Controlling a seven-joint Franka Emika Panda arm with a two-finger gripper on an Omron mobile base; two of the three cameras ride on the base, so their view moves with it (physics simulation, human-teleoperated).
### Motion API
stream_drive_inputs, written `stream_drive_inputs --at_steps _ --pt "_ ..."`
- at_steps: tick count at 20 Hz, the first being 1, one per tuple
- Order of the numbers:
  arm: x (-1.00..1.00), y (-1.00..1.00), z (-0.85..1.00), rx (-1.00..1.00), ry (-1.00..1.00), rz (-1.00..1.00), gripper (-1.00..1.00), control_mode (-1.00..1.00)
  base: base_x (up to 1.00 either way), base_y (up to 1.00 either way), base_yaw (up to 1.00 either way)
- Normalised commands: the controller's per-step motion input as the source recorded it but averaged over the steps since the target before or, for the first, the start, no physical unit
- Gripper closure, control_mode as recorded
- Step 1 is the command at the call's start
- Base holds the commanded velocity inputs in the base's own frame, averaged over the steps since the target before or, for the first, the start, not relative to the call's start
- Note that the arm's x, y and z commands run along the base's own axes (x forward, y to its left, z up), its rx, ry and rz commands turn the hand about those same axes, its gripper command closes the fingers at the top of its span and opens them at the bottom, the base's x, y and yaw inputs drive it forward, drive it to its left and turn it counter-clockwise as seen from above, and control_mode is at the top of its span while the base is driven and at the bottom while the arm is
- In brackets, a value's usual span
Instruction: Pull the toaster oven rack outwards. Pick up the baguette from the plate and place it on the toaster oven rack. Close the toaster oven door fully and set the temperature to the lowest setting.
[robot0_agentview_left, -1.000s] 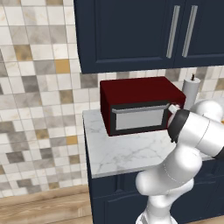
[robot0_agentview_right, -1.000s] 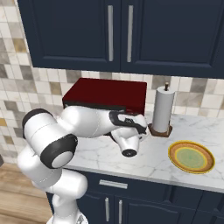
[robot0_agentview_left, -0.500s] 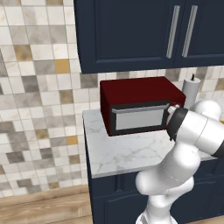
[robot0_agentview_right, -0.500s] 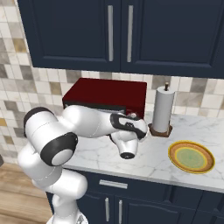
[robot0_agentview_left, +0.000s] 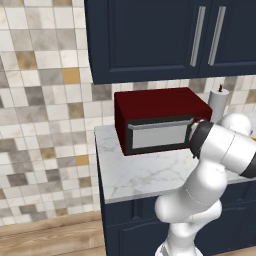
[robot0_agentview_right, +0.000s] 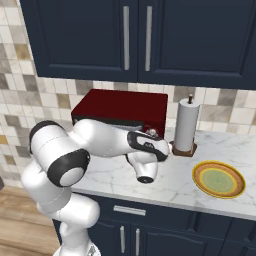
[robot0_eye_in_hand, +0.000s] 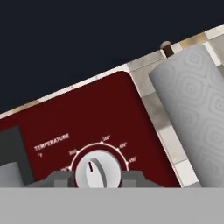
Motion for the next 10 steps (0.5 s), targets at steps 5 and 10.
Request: stream_drive_inputs --at_steps 5,10 --pt "0.09 -0.28 0.26 -0.2 -0.09 0.07 1.0 -1.0 0.0 0.0 0.0" --pt "0.1 -0.18 0.31 -0.24 -0.11 0.08 1.0 -1.0 0.0 0.0 0.0"
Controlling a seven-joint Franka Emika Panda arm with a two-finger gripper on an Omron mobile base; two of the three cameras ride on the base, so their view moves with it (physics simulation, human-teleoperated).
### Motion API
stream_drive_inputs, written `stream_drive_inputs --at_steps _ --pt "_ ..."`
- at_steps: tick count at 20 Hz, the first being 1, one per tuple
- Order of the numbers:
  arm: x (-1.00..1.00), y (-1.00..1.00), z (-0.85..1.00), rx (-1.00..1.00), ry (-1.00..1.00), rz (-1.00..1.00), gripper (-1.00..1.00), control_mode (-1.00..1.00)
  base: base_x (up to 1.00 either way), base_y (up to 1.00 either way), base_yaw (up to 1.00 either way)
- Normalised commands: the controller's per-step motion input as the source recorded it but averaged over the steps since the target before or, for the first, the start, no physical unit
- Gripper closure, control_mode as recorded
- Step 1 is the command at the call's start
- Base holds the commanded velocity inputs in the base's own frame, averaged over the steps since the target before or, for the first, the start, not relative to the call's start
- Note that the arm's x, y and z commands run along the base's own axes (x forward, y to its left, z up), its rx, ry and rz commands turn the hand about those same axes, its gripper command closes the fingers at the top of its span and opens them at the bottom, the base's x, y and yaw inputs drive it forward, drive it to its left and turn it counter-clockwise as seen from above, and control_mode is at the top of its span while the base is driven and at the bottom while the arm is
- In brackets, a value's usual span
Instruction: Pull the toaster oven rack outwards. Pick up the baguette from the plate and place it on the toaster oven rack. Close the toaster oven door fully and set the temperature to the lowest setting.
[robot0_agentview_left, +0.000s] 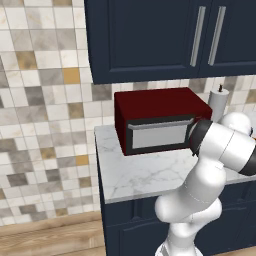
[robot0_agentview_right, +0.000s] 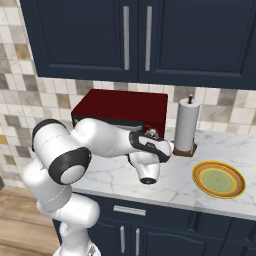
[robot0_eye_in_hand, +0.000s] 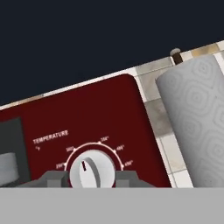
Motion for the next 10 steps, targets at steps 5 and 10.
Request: stream_drive_inputs --at_steps 5,10 --pt "0.11 -0.24 0.29 -0.25 -0.11 0.11 1.0 -1.0 0.0 0.0 0.0" --pt "0.13 -0.13 0.47 -0.33 -0.1 0.13 1.0 -1.0 0.0 0.0 0.0"
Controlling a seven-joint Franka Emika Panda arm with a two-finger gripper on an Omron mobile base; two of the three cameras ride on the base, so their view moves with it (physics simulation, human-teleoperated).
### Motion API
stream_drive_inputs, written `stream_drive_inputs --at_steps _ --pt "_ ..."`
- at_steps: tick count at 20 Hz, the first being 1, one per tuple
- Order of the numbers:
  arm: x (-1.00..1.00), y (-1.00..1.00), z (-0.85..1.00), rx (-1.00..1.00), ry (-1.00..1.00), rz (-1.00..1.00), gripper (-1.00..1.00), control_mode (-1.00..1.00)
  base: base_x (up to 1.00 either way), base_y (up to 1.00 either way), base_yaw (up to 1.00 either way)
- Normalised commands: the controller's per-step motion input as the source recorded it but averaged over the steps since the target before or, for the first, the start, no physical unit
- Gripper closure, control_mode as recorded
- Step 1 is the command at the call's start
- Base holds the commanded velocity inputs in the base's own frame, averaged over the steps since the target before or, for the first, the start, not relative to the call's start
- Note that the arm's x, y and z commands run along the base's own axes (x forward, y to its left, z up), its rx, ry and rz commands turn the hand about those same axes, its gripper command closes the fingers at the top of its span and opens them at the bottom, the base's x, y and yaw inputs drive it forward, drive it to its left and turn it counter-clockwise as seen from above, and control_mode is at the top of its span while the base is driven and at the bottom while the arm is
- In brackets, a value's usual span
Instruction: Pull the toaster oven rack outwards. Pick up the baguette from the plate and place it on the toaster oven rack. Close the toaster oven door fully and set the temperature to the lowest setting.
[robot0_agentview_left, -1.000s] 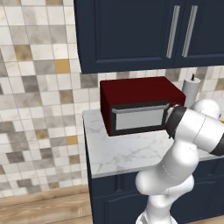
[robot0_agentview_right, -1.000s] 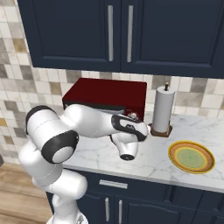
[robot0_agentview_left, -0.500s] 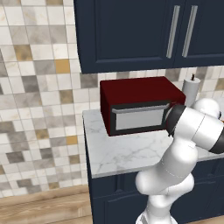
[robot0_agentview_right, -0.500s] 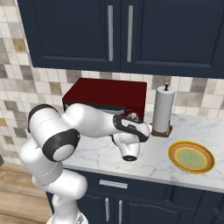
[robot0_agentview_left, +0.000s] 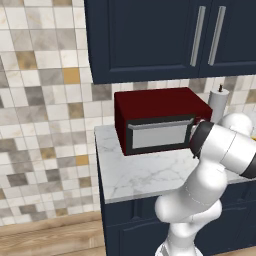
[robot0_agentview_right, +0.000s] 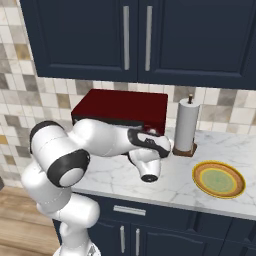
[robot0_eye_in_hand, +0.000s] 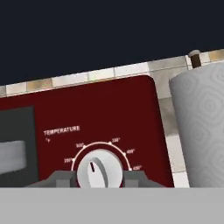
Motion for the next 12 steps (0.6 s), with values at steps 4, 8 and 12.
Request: stream_drive_inputs --at_steps 4,8,12 --pt "0.02 -0.3 0.32 -0.33 -0.03 0.12 1.0 -1.0 0.0 0.0 0.0" --pt "0.05 -0.3 0.26 -0.32 -0.03 0.13 1.0 -1.0 0.0 0.0 0.0" --pt "0.04 -0.21 0.24 -0.31 -0.08 0.15 1.0 -1.0 0.0 0.0 0.0"
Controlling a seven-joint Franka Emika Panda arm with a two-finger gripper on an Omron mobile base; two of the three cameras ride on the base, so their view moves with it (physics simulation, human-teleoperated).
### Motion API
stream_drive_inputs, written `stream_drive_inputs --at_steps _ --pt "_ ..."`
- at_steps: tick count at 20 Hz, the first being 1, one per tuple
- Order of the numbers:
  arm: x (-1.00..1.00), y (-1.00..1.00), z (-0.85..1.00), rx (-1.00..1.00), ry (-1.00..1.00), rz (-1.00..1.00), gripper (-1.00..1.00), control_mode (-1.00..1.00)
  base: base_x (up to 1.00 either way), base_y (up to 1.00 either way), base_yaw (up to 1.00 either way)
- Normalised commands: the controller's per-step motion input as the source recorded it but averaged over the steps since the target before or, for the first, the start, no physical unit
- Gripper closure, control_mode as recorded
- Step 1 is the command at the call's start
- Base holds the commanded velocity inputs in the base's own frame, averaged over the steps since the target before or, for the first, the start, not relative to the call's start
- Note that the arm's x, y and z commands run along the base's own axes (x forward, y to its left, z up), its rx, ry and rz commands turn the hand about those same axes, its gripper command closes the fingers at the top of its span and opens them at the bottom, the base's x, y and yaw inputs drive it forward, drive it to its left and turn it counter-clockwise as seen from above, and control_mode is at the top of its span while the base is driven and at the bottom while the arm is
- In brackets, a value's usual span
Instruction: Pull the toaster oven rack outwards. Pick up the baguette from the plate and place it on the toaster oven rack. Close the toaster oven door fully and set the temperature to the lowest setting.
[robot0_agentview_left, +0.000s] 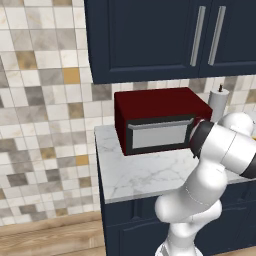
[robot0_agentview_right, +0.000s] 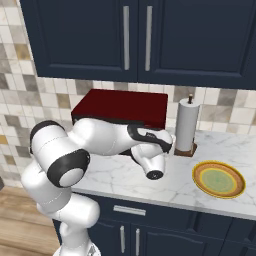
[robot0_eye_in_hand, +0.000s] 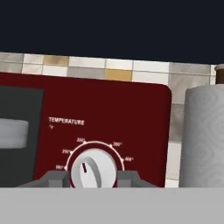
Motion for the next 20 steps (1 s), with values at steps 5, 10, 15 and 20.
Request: stream_drive_inputs --at_steps 5,10,15,20 --pt "0.02 -0.05 0.35 -0.31 -0.15 0.15 1.0 -1.0 0.0 0.0 0.0" --pt "0.05 -0.02 0.41 -0.31 -0.19 0.14 1.0 -1.0 0.0 0.0 0.0" --pt "0.05 -0.15 0.41 -0.3 -0.18 0.15 1.0 -1.0 0.0 0.0 0.0" --pt "0.0 -0.18 0.22 -0.26 -0.19 0.18 1.0 -1.0 0.0 0.0 0.0"
